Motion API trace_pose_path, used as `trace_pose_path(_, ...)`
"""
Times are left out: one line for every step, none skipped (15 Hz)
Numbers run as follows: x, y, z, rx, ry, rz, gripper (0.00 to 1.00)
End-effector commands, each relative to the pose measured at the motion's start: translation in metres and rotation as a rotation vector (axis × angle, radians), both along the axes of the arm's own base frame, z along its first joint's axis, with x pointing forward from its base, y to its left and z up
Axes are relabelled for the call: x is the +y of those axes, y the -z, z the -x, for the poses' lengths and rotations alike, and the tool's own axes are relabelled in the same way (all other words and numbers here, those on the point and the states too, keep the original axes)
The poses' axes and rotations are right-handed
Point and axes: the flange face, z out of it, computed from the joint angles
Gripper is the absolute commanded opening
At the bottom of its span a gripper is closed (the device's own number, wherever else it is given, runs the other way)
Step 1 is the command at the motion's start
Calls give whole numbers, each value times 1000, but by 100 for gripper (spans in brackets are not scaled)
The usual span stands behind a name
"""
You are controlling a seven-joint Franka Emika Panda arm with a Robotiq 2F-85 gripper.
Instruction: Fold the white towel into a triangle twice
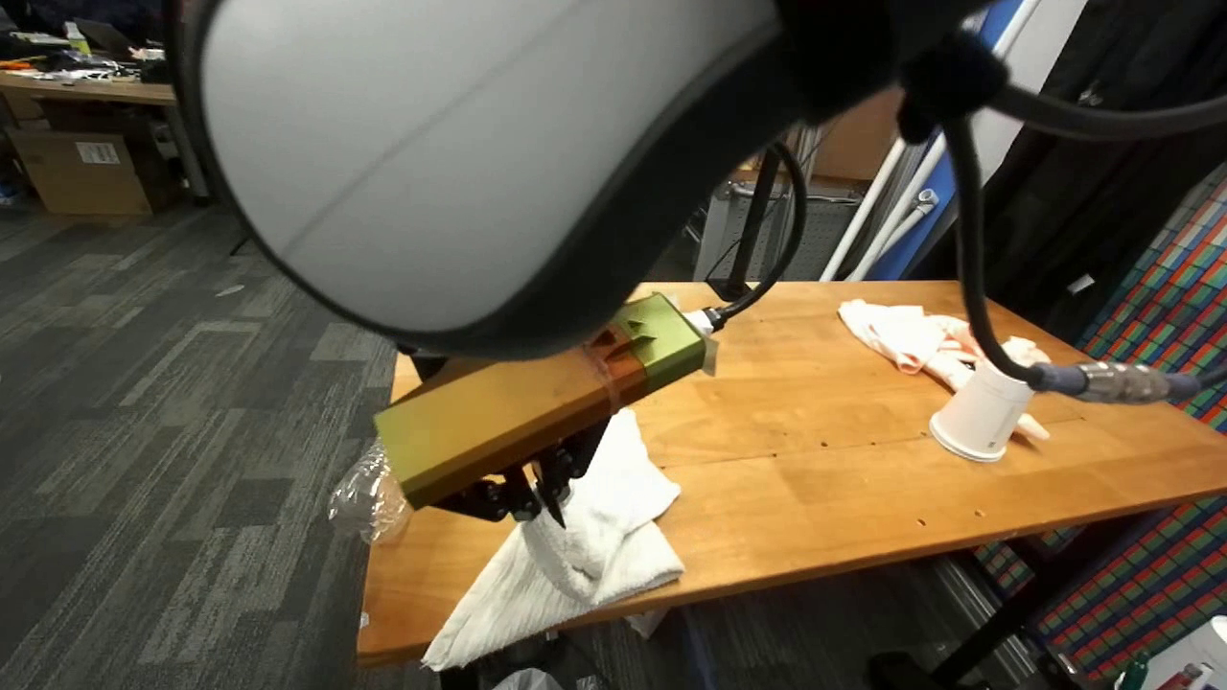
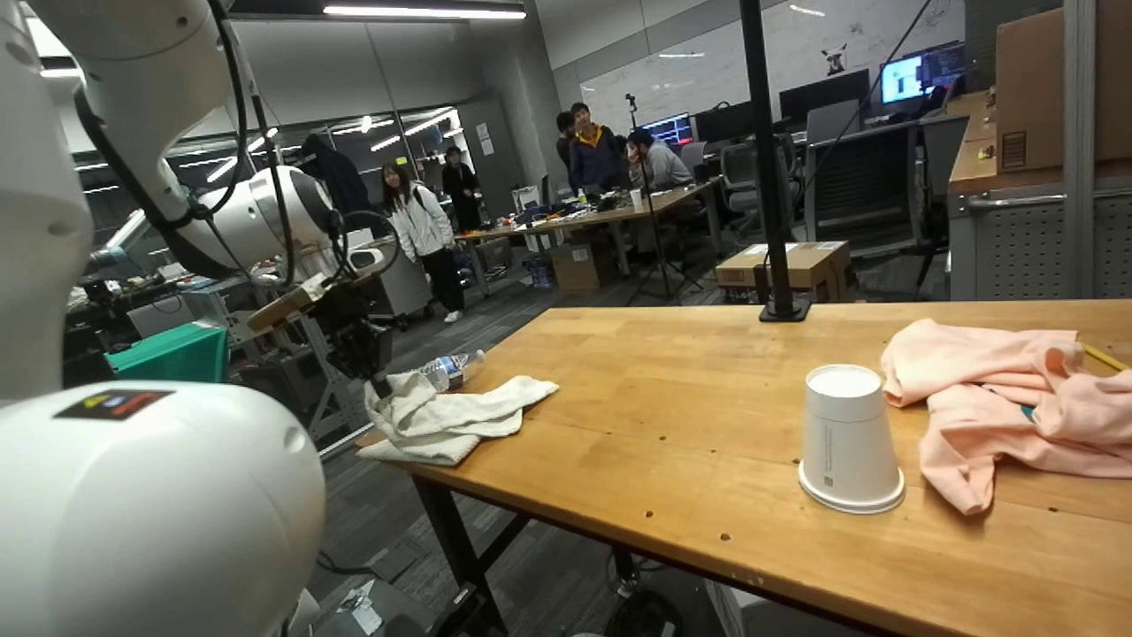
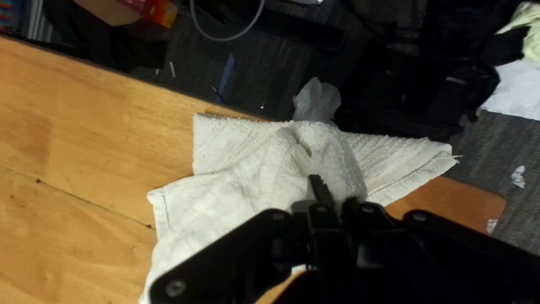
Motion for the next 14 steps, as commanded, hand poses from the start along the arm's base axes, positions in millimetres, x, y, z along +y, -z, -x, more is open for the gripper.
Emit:
trace_pose_path(-4,-7,-9,57,45,-107,7)
trace_pose_path(-5,-7,-11,77,64,-125,7)
trace_pose_path(-5,-6,-13,100,85,-148,7)
trace_pose_path(-6,-6,-14,123,103,-169,7)
trace_pose_path(-6,-5,-16,139,119,-191,7)
trace_pose_path(-6,-3,-19,150,129,-211,7)
trace_pose_path(-4,-3,-22,161,127,-236,8)
trace_pose_path(-4,-2,-24,161,130,-249,32)
trace_pose_path(-5,-1,-27,165,131,-256,33)
trace_pose_path(-6,1,-28,161,127,-250,37)
trace_pose_path(-8,3,-30,162,123,-250,44)
trace_pose_path(-6,4,-26,160,129,-217,28)
trace_pose_path(-7,6,-27,161,129,-218,35)
trace_pose_path(-7,6,-28,162,129,-218,42)
